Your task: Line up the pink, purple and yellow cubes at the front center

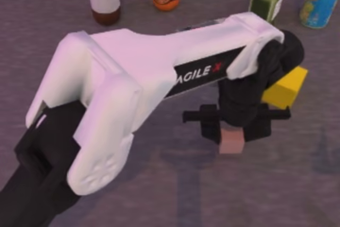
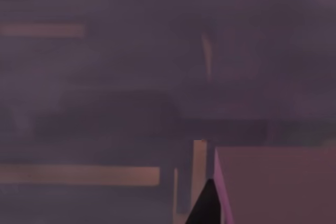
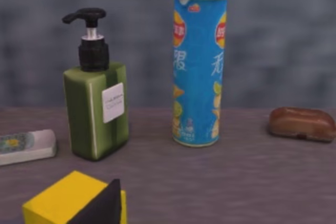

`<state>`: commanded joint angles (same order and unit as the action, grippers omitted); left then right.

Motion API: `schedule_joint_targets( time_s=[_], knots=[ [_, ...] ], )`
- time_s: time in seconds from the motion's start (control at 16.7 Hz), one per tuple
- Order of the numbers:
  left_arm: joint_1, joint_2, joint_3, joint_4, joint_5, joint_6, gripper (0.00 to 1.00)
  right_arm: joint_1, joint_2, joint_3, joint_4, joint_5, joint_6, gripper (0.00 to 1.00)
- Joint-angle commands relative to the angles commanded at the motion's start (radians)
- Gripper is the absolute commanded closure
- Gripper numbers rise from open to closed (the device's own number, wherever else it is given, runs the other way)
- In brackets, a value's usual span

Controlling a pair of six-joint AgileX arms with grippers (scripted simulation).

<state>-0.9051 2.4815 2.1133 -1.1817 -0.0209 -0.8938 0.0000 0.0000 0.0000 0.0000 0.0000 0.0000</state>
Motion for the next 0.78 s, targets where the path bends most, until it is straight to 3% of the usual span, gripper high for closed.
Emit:
schedule_joint_targets(
  time_s=[0.18, 0.78],
  knots=[
    [0.000, 0.000, 0.000, 0.000, 0.000, 0.000, 1.00, 0.000, 0.000, 0.000, 0.000, 0.000, 0.000, 0.00],
    [0.000, 0.000, 0.000, 0.000, 0.000, 0.000, 0.25, 0.000, 0.000, 0.000, 0.000, 0.000, 0.000, 0.00]
  ],
)
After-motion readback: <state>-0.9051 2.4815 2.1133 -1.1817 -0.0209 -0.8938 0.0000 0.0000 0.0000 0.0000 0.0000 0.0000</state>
